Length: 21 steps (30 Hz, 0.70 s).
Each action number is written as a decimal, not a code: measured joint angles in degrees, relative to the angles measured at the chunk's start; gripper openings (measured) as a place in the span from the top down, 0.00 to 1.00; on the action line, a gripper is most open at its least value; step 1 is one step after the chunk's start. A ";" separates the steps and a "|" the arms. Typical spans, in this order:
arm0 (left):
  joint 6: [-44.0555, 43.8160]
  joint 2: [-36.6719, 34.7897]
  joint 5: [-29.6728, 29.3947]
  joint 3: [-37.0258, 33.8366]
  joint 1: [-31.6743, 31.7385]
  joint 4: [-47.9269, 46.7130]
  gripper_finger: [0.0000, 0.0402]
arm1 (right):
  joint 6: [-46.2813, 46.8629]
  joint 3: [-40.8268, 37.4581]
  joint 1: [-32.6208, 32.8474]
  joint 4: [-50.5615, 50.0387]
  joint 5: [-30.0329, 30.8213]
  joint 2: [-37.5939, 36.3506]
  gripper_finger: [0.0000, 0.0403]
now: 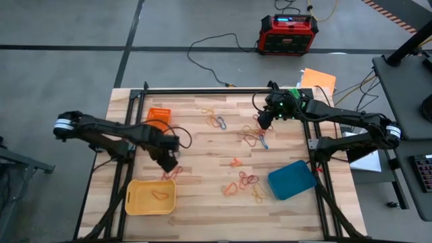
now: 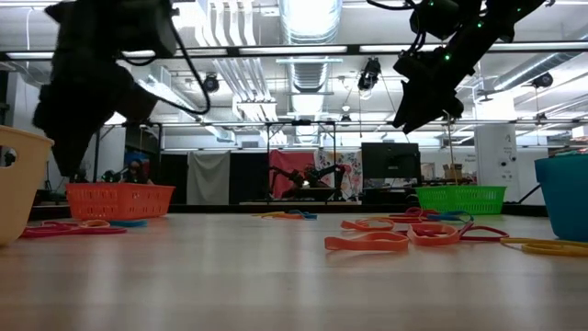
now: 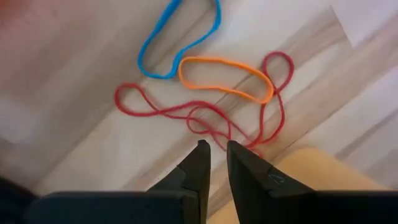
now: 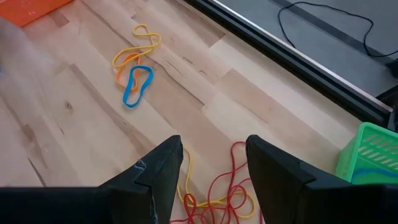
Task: Sort rubber bands into baskets
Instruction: Put the red rubber band into the orange bin
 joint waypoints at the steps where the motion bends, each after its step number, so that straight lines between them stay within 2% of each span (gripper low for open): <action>1: -2.18 -1.06 -0.51 -1.20 -0.02 1.68 0.90 | -0.02 0.00 0.00 -0.08 0.00 0.00 0.57; 4: -9.17 -3.25 -4.38 -3.72 -0.12 5.43 0.90 | -0.08 0.00 0.00 -0.09 0.00 0.00 0.57; 6: -11.33 -3.74 -4.76 -4.57 -0.52 5.64 0.90 | -0.09 0.00 0.00 -0.09 0.00 -0.02 0.57; 15: -12.10 -1.64 -6.26 -5.70 -0.66 5.23 0.90 | -0.23 0.00 0.00 -0.07 0.00 -0.04 0.57; 21: -12.12 1.25 -5.13 -7.47 -2.41 4.91 0.81 | -0.23 0.00 0.00 0.14 0.02 -0.04 0.57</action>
